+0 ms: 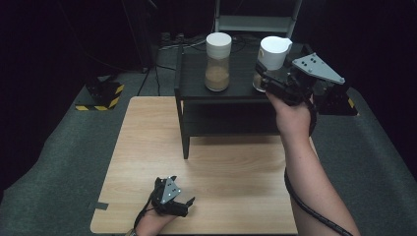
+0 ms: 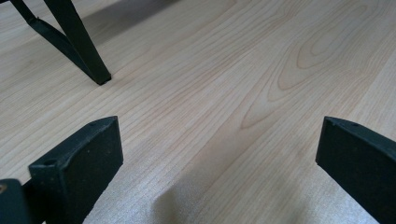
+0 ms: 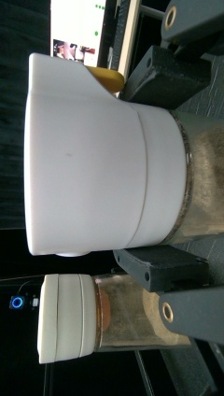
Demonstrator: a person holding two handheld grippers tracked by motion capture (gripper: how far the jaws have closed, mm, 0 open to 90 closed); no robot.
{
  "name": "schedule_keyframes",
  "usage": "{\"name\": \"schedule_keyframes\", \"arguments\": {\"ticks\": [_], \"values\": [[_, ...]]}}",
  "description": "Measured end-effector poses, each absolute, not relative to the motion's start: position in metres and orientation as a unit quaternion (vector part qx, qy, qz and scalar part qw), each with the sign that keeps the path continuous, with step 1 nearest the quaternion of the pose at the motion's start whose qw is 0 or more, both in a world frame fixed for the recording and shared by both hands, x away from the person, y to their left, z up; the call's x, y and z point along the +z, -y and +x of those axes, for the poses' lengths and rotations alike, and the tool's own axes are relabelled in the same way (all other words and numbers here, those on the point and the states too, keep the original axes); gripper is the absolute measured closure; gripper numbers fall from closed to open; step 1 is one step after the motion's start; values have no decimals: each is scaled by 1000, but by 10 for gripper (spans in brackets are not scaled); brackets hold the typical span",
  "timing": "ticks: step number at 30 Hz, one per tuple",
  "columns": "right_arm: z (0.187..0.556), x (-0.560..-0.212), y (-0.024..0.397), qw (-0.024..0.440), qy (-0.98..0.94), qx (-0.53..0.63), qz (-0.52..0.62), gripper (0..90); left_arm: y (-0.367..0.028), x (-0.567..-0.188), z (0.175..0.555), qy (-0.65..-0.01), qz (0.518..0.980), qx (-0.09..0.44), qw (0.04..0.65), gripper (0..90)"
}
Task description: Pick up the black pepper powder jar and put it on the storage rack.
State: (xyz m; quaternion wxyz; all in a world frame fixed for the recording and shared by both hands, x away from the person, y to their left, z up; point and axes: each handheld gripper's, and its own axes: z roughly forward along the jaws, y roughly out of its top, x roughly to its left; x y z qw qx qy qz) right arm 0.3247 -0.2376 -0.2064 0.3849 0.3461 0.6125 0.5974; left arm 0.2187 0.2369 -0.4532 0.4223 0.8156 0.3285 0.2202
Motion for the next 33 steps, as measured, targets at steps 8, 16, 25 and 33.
{"name": "schedule_keyframes", "arguments": {"ticks": [8, 16, 25, 33], "values": [[332, -207, 235, 378, -617, 593, 352, 296, -237, -453, 219, -328, 816, 219, 422, 10], [338, -208, 233, 376, -619, 589, 359, 295, -238, -453, 219, -326, 817, 218, 423, 10], [343, -211, 235, 367, -612, 598, 364, 294, -238, -453, 220, -326, 817, 218, 423, 10], [344, -212, 238, 362, -611, 601, 366, 274, -238, -453, 220, -325, 818, 218, 422, 10]]}}
